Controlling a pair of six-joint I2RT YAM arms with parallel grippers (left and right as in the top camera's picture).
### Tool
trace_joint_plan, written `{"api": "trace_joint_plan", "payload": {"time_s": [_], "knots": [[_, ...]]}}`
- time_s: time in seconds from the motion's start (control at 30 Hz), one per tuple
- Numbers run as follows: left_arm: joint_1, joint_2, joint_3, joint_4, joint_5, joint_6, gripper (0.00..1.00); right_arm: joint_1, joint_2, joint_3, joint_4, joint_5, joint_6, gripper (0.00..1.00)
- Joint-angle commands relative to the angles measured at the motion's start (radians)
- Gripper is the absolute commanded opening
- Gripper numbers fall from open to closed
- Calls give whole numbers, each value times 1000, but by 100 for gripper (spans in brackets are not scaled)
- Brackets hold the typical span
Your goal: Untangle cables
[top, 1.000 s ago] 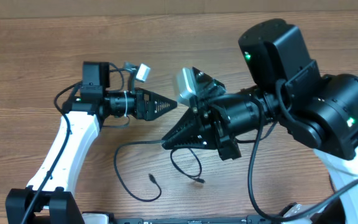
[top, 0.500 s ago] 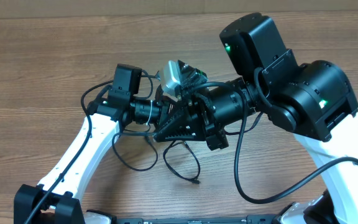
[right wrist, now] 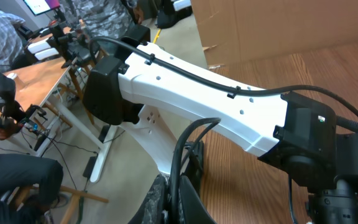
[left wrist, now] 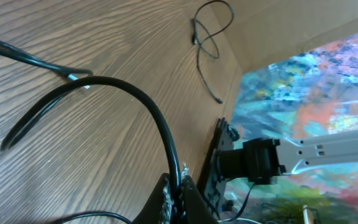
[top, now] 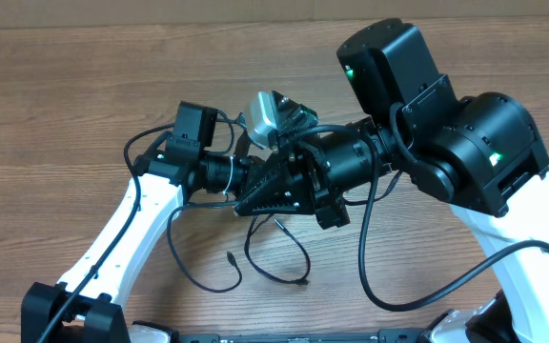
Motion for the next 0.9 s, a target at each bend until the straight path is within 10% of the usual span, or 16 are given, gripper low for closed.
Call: {"api": "trace_joint_plan", "payload": {"time_s": [0.0,0.3,0.87], "knots": [[1,5,16,-11,-85,19,4,5,-5,18,4,-19,-5,4],[76,5,16,-55,-421,-177,4,5,-5,18,3,213,97,4],[353,5,16,-92,-479,-190,4,-40,-5,18,-41,1379,397,4]]}}
